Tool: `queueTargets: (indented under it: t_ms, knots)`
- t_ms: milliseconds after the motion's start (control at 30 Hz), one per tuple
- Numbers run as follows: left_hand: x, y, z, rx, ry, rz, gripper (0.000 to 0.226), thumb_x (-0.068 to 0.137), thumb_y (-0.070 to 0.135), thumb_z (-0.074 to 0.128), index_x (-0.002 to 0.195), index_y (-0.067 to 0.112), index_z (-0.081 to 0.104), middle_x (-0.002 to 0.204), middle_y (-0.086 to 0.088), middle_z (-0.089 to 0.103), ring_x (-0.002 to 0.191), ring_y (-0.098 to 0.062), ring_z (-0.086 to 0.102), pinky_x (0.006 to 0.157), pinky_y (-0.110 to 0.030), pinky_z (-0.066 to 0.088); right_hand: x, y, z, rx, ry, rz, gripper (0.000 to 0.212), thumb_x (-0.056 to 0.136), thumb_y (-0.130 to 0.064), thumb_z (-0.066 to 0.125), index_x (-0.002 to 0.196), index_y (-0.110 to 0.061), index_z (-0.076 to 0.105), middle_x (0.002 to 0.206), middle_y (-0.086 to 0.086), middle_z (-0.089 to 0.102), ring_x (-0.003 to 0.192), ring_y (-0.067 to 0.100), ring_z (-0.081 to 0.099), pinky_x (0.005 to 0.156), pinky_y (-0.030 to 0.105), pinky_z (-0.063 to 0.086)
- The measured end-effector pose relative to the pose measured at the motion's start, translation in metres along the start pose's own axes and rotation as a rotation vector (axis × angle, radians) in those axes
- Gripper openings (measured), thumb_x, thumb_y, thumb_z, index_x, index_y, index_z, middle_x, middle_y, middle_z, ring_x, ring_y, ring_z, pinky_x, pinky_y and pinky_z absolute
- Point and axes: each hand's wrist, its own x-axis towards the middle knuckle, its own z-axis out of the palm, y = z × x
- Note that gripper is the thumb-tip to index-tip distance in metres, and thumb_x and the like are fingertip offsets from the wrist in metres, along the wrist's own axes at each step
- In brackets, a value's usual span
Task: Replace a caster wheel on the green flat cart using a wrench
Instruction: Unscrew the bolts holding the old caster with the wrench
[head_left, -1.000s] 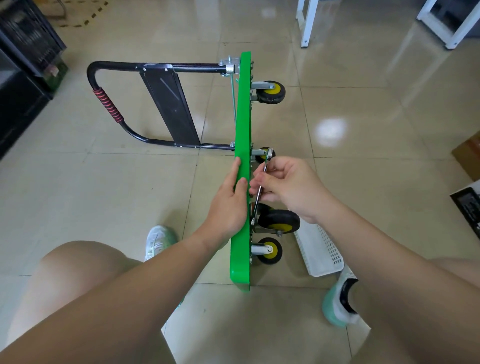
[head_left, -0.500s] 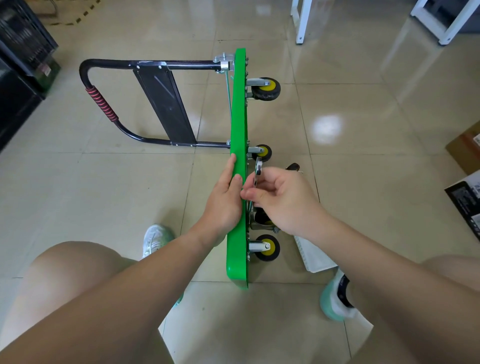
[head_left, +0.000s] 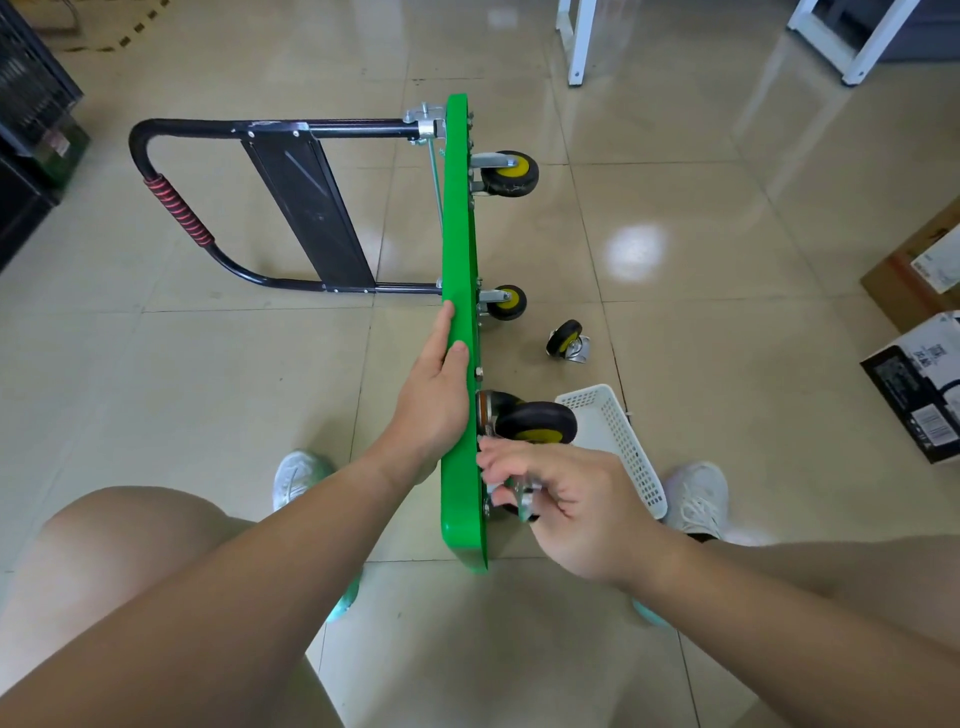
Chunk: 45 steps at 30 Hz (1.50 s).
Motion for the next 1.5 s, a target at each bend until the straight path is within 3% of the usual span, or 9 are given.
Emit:
queueTargets:
  t_ms: [133,267,400,567,767,867,1033,1267,1500]
  knots:
    - [0.001,-0.002,-0.001,0.001,-0.008,0.012,0.053,0.112,0.032,0.03,0.163,0.045,0.021,0.156,0.021,0.042,0.126,0.005,0.05,0.107,-0.02,0.035,-0.001,-0.008,0.001,-0.067,0.0,-0.134,0.026,0.089,-0.004,0.052,0.102,-0.004,0.075,0.112,0.006,0.075,0.114,0.015,0.069,0.09,0.038,0.059]
    - [0.001,0.0,-0.002,0.002,-0.009,0.02,0.054,0.112,0.03,0.031,0.163,0.044,0.021,0.148,0.023,0.045,0.111,0.023,0.05,0.09,-0.008,0.035,0.019,-0.017,-0.01,0.07,0.231,0.047,0.013,0.09,-0.014,0.072,0.102,-0.018,0.076,0.103,-0.011,0.075,0.091,0.009,0.074,0.083,0.03,0.06]
    - [-0.003,0.004,-0.002,0.019,-0.038,0.015,0.053,0.114,0.028,0.028,0.165,0.04,0.017,0.133,0.028,0.047,0.071,0.036,0.045,0.062,0.007,0.033,0.048,-0.017,-0.022,0.402,0.3,0.387,0.025,0.088,0.006,0.069,0.093,-0.018,0.073,0.094,0.002,0.078,0.095,0.016,0.075,0.089,0.032,0.059]
    - [0.0,0.003,-0.003,0.033,-0.028,0.014,0.053,0.114,0.03,0.028,0.164,0.044,0.017,0.137,0.027,0.049,0.087,0.031,0.047,0.073,0.001,0.033,0.068,-0.005,-0.022,0.442,0.225,0.557,0.018,0.092,-0.001,0.065,0.09,-0.019,0.067,0.092,0.005,0.076,0.096,0.021,0.074,0.097,0.048,0.056]
    - [-0.004,0.011,-0.004,0.083,-0.015,-0.007,0.054,0.113,0.027,0.029,0.164,0.042,0.018,0.096,0.033,0.043,0.067,0.035,0.043,0.061,0.007,0.032,0.078,-0.005,-0.023,0.451,0.137,0.563,0.016,0.096,0.002,0.059,0.091,-0.013,0.063,0.087,0.003,0.075,0.097,0.023,0.074,0.096,0.046,0.056]
    - [-0.003,0.01,-0.004,0.076,-0.017,-0.01,0.054,0.113,0.028,0.029,0.164,0.042,0.018,0.114,0.031,0.052,0.076,0.034,0.046,0.066,0.006,0.033,0.085,-0.007,-0.022,0.423,0.077,0.558,0.016,0.096,0.001,0.059,0.09,-0.014,0.063,0.088,0.004,0.075,0.094,0.02,0.074,0.091,0.04,0.059]
    - [-0.004,0.011,-0.003,0.046,-0.009,-0.006,0.053,0.114,0.029,0.029,0.164,0.043,0.018,0.165,0.015,0.034,0.144,-0.002,0.038,0.107,-0.016,0.025,0.099,-0.004,-0.027,0.458,-0.02,0.649,0.017,0.099,0.0,0.056,0.091,-0.012,0.063,0.091,0.01,0.074,0.095,0.026,0.074,0.091,0.042,0.059]
    - [-0.003,0.01,-0.003,0.013,-0.011,-0.003,0.053,0.114,0.027,0.03,0.163,0.043,0.02,0.16,0.013,0.042,0.136,0.003,0.039,0.103,-0.013,0.027,0.103,-0.005,-0.013,0.367,-0.081,0.667,0.022,0.1,-0.002,0.054,0.089,-0.018,0.064,0.084,-0.002,0.076,0.091,0.016,0.074,0.094,0.046,0.057]
    - [0.0,0.004,-0.003,0.013,-0.028,-0.005,0.053,0.115,0.032,0.033,0.163,0.045,0.018,0.162,0.014,0.039,0.134,0.004,0.038,0.089,-0.003,0.032,0.089,-0.011,-0.006,0.362,-0.019,0.577,0.029,0.098,-0.002,0.058,0.09,-0.028,0.066,0.091,-0.01,0.076,0.096,0.005,0.072,0.091,0.025,0.054]
